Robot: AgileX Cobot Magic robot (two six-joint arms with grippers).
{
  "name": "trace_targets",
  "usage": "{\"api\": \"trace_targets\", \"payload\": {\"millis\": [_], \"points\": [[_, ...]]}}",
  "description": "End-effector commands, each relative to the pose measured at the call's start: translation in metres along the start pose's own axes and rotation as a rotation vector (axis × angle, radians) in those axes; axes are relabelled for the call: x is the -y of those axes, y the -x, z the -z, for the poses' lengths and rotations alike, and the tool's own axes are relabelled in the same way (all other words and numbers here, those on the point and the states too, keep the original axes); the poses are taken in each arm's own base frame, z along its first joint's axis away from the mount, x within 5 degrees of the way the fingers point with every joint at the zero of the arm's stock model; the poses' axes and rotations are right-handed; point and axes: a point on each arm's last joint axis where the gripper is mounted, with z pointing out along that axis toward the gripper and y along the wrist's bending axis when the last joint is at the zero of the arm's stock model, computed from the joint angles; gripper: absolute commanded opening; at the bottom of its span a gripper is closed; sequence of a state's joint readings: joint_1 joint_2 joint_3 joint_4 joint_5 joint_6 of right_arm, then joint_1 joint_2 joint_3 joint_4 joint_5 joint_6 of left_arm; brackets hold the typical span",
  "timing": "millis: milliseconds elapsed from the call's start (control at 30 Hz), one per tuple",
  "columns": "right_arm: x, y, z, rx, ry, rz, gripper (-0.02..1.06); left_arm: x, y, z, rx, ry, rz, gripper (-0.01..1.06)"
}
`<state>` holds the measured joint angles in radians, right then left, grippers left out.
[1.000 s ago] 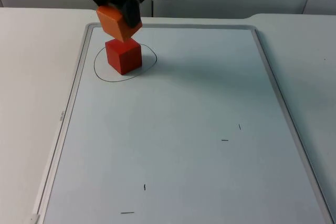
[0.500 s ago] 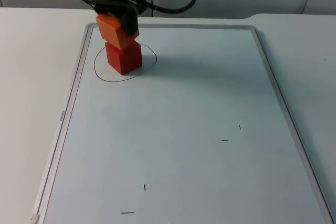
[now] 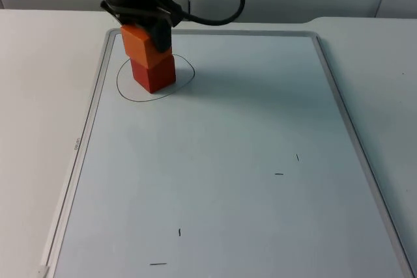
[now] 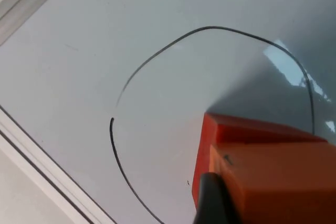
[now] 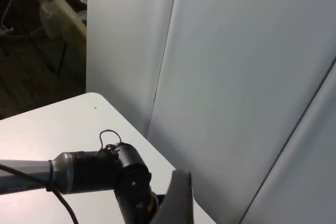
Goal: Pick up one cube with the left hand and another cube with the right hand. First place the cube in the right hand at the target position, then stack the cube in the left hand on top.
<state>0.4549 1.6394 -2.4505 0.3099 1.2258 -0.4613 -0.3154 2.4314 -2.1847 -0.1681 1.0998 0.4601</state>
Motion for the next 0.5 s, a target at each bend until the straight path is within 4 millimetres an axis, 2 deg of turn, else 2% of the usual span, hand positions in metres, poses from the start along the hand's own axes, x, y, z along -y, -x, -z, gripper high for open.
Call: {"api": "trace_targets", "payload": {"millis": [0,133,167,267,300,367,400,433,467], "points": [[0.0005,0.0019,0.0035,0.015,-0.003,-0.003,0.75,0.0000,0.0012,0.0008,0.009,-0.002,0.009,0.00],[0.0005,0.0019,0.0035,0.015,-0.003,-0.003,0.74,-0.0001,0.0015,0.0008,0.013,0.000,0.009,0.06],[0.0007,0.0018,0.0035,0.015,-0.004,-0.002,0.74,0.0000,0.0020,0.0008,0.018,-0.002,0.011,0.12],[0.0007,0.0018,0.0035,0.015,-0.004,-0.002,0.74,0.0001,0.0042,0.0008,0.043,-0.003,0.017,0.50],[0.0007,0.0018,0.0035,0.015,-0.004,-0.002,0.74,0.0001,0.0042,0.0008,0.043,-0.003,0.017,0.50],[0.0007,0.0018,0.0035,0.015,-0.004,0.002,0.74,0.0000,0.0064,0.0033,0.056,-0.002,0.018,0.83],[0.0007,0.0018,0.0035,0.015,-0.004,0.008,0.74,0.0001,0.0069,0.0046,0.054,-0.003,0.017,0.96],[0.0007,0.0018,0.0035,0.015,-0.004,0.008,0.74,0.0001,0.0069,0.0046,0.054,-0.003,0.017,0.96],[0.0007,0.0018,0.0035,0.015,-0.004,0.008,0.74,0.0007,0.0077,0.0070,0.053,-0.010,0.020,1.05]]}}
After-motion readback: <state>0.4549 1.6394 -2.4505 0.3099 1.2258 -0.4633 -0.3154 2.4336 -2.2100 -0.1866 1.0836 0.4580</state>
